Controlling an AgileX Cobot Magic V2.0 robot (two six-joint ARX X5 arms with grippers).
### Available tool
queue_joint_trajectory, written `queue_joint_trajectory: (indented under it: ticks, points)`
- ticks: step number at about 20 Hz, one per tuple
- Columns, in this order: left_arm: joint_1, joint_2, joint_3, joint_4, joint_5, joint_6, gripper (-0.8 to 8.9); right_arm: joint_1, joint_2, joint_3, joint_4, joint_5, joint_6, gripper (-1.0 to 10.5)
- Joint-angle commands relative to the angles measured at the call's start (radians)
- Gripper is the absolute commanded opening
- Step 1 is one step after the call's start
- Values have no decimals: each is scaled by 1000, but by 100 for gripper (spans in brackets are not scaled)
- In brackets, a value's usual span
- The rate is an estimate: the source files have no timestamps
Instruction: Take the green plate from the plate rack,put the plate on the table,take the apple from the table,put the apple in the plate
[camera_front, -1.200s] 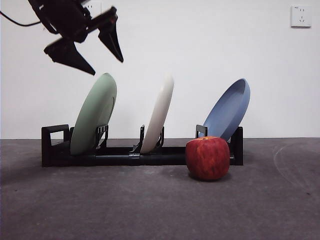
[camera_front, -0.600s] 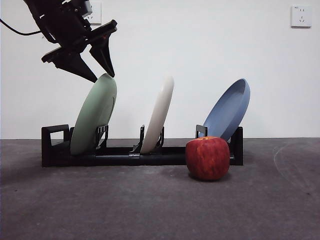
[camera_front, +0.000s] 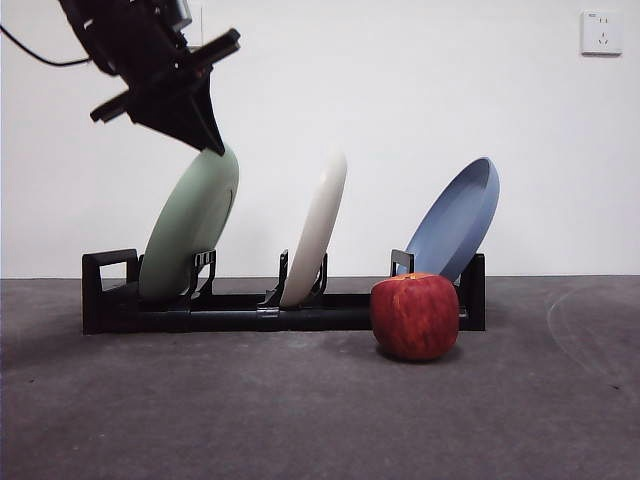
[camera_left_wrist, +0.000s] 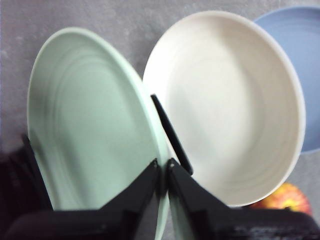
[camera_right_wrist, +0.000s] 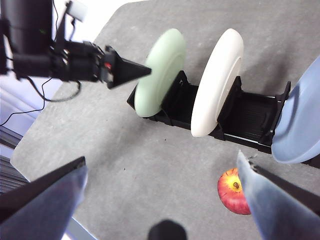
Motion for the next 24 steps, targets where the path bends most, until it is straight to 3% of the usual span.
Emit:
queue_joint_trajectory:
  ticks: [1,6,9,11,13,18,22,24]
  points:
    - [7,-1,117,-42,-26,35,-8,2,4,2,1,1,-11,502]
    - [-15,-1,428,-199,-14,42,-8,2,4,2,-1,1,-11,501]
    - [-34,-1,609,-348,109,44,-8,2,4,2,-12,2,-11,501]
    - [-51,-1,720,-520,209,118,-9,2,4,2,-15,10,-24,501]
    - [-84,-2,811,-758,179,251,-8,1,4,2,-22,18,-31,501]
    - [-238,-163,699,-761,-18,230,-8,1,4,2,-47,54,-51,501]
    - [-416,-347,410,-760,-192,189,-8,0,3,2,-95,88,-84,501]
    - [-507,-435,222,-761,-227,124,-8,1,3,2,-120,87,-87,501]
